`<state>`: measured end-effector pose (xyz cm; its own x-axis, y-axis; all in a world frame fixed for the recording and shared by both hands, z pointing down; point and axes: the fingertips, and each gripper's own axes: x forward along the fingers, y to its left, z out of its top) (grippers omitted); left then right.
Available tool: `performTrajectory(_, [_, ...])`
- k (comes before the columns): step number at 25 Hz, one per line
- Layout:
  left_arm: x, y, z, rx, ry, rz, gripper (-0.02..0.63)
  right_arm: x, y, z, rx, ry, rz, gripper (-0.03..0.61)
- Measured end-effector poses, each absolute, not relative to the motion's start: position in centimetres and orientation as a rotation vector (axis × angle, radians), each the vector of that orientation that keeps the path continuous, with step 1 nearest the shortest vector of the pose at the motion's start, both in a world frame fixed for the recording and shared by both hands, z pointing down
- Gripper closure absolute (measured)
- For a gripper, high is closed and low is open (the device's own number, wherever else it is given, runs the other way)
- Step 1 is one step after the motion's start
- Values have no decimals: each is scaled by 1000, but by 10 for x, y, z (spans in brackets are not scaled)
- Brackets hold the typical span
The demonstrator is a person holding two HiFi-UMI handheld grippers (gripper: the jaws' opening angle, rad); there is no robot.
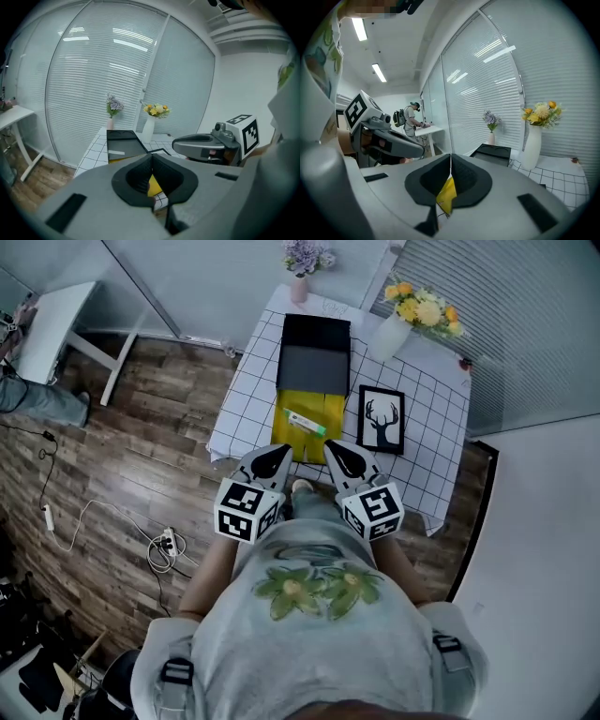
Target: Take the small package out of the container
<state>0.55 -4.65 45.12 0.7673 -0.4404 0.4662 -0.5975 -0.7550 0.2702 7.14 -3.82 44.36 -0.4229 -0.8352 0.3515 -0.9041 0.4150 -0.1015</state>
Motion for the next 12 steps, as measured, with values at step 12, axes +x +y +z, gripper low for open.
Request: performTrajectory(12, [10,-70,461,2485,-902,531,607,67,-68,466,1308,-2465,428,569])
